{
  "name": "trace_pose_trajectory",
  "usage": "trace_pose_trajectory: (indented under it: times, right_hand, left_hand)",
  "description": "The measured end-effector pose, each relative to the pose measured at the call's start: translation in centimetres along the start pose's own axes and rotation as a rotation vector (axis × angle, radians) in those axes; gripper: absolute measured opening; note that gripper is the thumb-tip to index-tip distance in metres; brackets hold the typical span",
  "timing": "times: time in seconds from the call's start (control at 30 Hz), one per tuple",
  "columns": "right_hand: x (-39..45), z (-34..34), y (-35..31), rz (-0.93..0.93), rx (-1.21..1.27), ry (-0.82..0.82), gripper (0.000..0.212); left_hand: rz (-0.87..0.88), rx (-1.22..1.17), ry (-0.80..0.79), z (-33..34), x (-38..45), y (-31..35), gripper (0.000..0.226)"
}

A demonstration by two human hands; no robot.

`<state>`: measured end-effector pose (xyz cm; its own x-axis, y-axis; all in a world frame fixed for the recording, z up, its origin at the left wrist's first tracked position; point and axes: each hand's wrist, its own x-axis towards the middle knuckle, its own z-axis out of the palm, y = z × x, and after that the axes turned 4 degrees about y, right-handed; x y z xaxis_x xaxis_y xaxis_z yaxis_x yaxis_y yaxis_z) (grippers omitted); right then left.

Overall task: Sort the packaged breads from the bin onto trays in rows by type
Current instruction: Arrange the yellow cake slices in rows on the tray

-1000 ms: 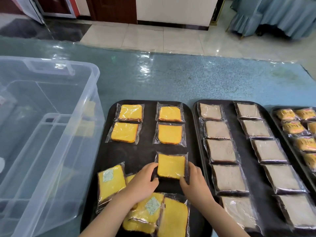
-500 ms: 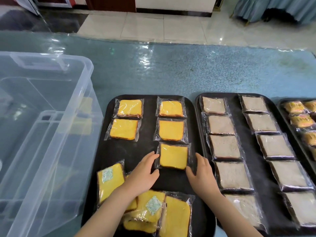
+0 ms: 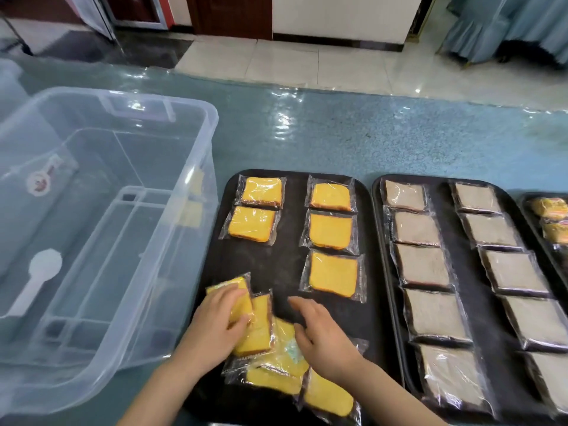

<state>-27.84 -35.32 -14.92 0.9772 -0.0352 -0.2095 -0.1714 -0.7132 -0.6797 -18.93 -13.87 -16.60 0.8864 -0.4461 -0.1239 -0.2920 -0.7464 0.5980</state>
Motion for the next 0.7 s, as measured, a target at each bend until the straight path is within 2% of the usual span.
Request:
trace_pose_trajectory:
  times: [0.13,0.23,0.3,0.4,0.57,0.63,0.7]
  right_hand:
    - [-0.2,2.0,-1.5,-0.163,-0.081,-0.07,0.047]
    - [-0.4,2.8,-1.9,-0.172,-0.102,-0.071,0.048]
    - [-0.5,3.1,-1.9,-0.154,-0.102,-0.075,0.048]
    - [-0.7,3.3,-1.8,-0.128,-0.079,-0.093,0.048]
    - [-0.7,2.9,-2.1,0.018,0.139,-0.076,0.046]
    - [-0.6,2.8,-2.4,0.045,0.265,-0.026,0.046]
    - [-0.4,2.6,-2.8,0.107,0.367,-0.005,0.048]
  left_hand:
    - [-0.039,0.131,-0.066,0.7,-2.6,-1.8,0.076]
    - [-0.031,0.186,-0.08,1.2,-3.5,-2.4,0.084]
    - [-0.017,0.164,-0.035,1.4,-3.8,-2.4,0.072]
    - [0.101,0.182,0.1,1.4,-4.0,-2.4,0.051]
    - [0.24,0.125,0.276,0.6,-4.7,-1.4,0.033]
    - [0.224,0.013,0.333,0.2,-5.0,-0.6,0.031]
    - [0.107,-0.183,0.377,-0.4,-5.2,0.4,0.029]
